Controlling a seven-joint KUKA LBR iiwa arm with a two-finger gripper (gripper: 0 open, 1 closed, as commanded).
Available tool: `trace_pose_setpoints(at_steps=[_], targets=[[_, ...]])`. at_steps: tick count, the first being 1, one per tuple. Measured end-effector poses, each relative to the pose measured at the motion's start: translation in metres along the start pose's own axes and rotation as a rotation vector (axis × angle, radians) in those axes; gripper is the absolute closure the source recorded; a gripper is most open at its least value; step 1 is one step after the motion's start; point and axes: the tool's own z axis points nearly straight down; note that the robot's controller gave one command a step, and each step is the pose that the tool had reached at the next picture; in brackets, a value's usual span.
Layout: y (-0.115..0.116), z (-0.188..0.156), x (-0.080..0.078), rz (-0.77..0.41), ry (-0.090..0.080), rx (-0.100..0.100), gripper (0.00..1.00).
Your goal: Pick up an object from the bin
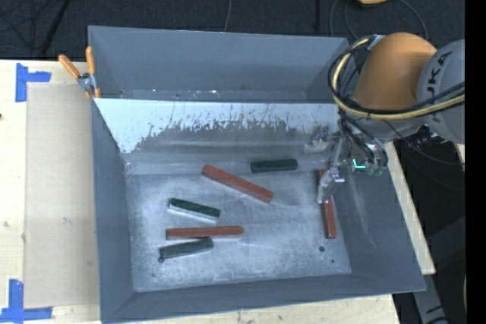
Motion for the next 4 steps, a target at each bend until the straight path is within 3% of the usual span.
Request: trace_pose_setpoints(at_steps=[1,2,3,4], targets=[[0.0,-0.004,-0.002,-0.002,-0.007,0.001,0.0],[-0.024,0.038,0.021,-0.335,-0.011,0.003,0.0],[-0.032,0.023,0.03,-0.455,-0.007,0.001,0.0],[-0.035,0.018,0.028,-0.573,-0.009,0.004,0.0]])
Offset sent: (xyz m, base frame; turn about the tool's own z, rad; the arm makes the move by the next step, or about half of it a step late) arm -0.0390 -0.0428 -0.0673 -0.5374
